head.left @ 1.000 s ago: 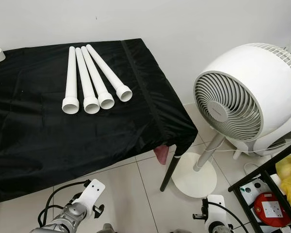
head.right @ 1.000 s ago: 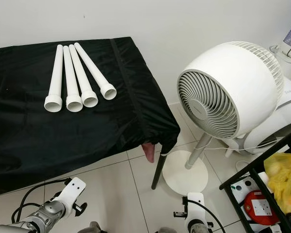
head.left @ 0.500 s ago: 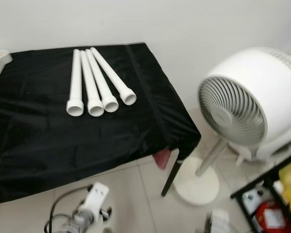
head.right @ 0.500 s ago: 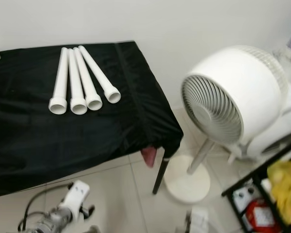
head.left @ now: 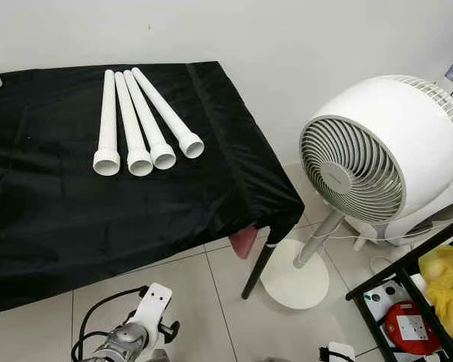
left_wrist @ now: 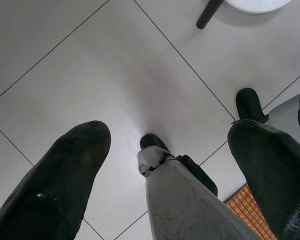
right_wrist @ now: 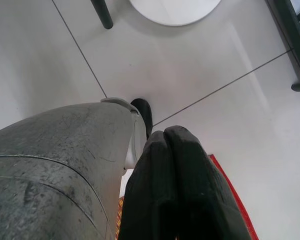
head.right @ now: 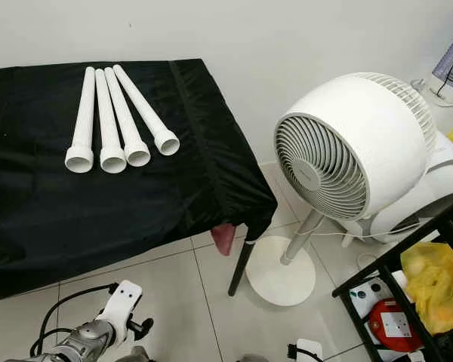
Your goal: Building children table
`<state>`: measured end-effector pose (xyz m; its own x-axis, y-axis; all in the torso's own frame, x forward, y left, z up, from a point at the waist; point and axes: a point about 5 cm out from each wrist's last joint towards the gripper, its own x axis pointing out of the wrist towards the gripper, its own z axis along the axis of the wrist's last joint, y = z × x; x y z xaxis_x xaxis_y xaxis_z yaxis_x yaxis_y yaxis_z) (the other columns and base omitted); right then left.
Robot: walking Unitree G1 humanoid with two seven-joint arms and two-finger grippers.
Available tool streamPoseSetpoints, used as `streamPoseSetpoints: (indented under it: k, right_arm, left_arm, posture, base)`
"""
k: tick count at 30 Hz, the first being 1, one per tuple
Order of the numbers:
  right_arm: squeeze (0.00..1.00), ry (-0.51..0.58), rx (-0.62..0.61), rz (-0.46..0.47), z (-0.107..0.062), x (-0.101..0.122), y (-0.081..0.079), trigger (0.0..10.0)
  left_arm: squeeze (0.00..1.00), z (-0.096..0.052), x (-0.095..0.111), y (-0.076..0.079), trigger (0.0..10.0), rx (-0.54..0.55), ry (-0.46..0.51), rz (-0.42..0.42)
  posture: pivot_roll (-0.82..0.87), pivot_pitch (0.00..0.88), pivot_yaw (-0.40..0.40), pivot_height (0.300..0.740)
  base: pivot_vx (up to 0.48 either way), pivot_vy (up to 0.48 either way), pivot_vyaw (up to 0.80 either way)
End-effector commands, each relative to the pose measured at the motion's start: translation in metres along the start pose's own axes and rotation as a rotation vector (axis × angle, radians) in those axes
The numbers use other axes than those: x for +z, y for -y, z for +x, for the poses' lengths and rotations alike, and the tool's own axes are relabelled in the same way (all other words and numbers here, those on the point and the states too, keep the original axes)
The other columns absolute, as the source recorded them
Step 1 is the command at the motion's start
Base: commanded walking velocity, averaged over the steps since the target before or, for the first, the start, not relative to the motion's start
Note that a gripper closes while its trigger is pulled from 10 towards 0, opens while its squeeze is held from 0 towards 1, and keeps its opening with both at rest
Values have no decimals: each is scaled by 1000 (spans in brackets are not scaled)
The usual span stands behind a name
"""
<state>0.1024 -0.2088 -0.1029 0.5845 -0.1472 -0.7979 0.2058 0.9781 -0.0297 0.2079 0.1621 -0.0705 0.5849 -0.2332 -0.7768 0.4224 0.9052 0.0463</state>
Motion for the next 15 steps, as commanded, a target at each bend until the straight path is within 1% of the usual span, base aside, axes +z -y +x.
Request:
streamPoseSetpoints:
  k: [1,7,10,11,12,13,14,15]
  right_arm:
    - [0,-35,-2,11,-2,-8,1,10000]
    - [0,-35,2,8,-2,-8,0,10000]
    - [0,-35,13,-10,-1,-5,-4,10000]
    - [0,-30,19,-27,0,-3,-5,10000]
    - [0,-11,25,-38,1,1,-4,10000]
    - [0,15,22,-33,3,7,-1,10000]
    - [0,15,22,-33,3,7,-1,10000]
    - [0,34,18,-26,4,12,2,10000]
  left_arm:
    - [0,-1,-2,-1,10000,-1,-4,-3]
    - [0,0,0,-1,10000,-2,1,-4]
    - [0,1,5,-4,10000,-2,6,21]
    - [0,1,8,-4,10000,-2,11,39]
    - [0,2,15,-4,10000,-7,33,38]
    - [0,4,23,-3,10000,-17,62,32]
    - [0,4,23,-3,10000,-17,62,32]
    - [0,5,28,-2,10000,-23,83,27]
  posture:
    - [-18,0,-14,740]
    - [-20,0,-8,740]
    - [-19,0,-3,740]
    - [-13,0,-11,740]
    - [-3,0,-19,740]
    - [2,0,-21,740]
    - [2,0,-21,740]
    - [2,0,-21,740]
  base:
    - [0,0,0]
    - [0,0,0]
    - [0,0,0]
    - [0,0,0]
    - [0,0,0]
    - [0,0,0]
    - [0,0,0]
    - [0,0,0]
